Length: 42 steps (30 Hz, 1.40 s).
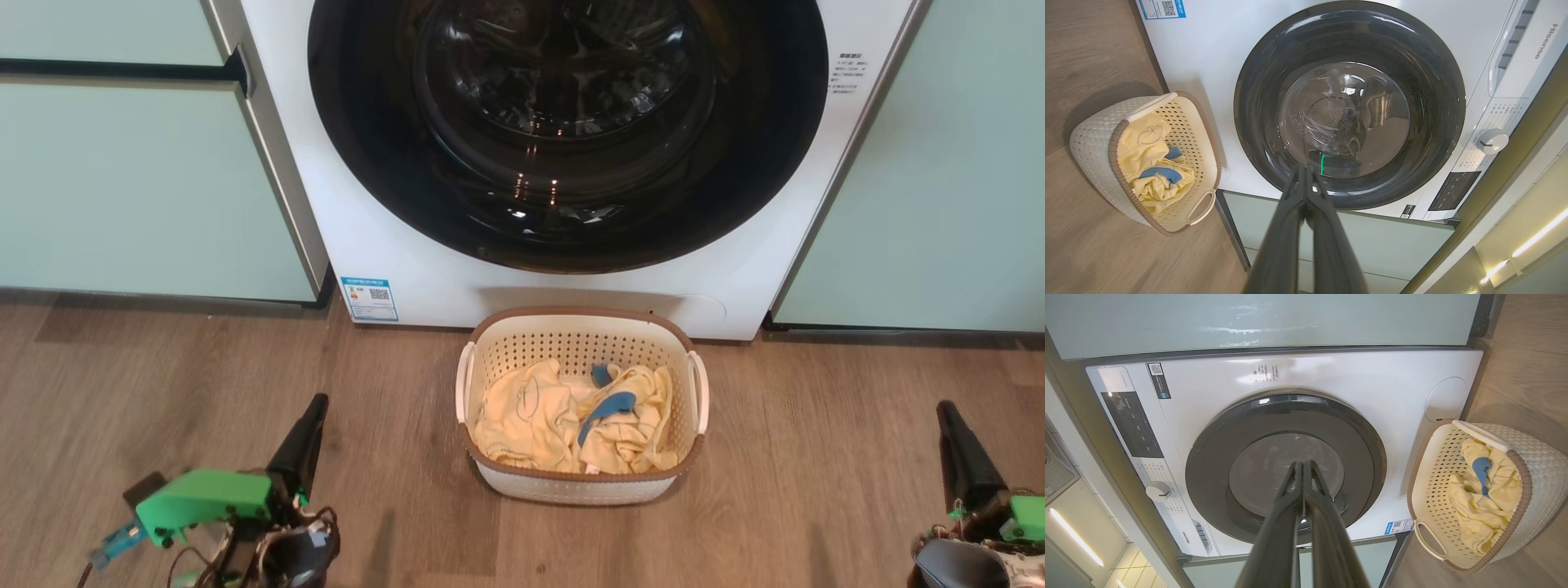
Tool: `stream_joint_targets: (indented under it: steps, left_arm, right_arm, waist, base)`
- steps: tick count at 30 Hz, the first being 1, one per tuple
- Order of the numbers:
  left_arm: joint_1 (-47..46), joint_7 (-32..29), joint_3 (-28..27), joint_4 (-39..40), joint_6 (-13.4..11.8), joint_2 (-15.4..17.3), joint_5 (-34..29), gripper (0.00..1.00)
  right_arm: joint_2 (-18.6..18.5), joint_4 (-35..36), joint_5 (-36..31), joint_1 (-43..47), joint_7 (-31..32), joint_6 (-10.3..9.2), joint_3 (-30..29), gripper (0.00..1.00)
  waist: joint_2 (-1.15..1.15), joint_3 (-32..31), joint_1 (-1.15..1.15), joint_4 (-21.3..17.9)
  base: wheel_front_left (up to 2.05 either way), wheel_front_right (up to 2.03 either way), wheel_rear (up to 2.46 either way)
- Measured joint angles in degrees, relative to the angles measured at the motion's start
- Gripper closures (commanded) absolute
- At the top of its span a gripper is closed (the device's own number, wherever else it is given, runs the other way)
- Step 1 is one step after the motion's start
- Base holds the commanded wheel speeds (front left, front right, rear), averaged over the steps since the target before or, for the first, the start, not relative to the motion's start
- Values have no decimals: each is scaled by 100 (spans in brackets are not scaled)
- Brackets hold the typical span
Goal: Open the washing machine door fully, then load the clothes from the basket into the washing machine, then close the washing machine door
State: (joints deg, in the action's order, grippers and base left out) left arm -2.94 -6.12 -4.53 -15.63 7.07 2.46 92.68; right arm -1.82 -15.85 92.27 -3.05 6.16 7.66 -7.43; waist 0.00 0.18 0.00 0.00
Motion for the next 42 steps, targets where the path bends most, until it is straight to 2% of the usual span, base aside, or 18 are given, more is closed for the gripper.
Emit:
stream_joint_targets:
  steps: [1, 2, 7, 30, 37, 42]
  left_arm:
    - [0, 0, 0, 0, 0, 0, 0, 100]
    - [17, 1, 7, -52, -3, -5, 2, 0]
    - [331, 3, 77, -366, -22, -58, 2, 0]
    - [221, 160, 238, -171, -22, -59, -8, 0]
    - [135, 292, 316, -21, -20, -27, -254, 0]
    - [132, 520, 469, -16, -23, 86, -715, 0]
  right_arm:
    - [1, -2, 0, 1, 0, 0, 0, 100]
    - [15, -58, 0, 22, -1, 1, 9, 0]
    - [87, -382, 0, 363, -2, 0, 35, 0]
    - [64, -133, -171, 362, -73, 0, 29, 0]
    - [8, -101, -486, 350, -190, 0, 30, 0]
    - [-25, -79, -859, 319, -293, 0, 42, 0]
  waist:
    - [0, 0, 0, 0]
    - [0, 0, 0, 0]
    - [0, 0, 0, 0]
    - [0, 22, 0, 7]
    - [0, 30, 0, 11]
    - [0, 33, 0, 13]
  base:
    - [0, 0, 0]
    - [0, 0, 0]
    - [0, 0, 0]
    - [0, 0, 0]
    - [0, 0, 0]
    - [0, 0, 0]
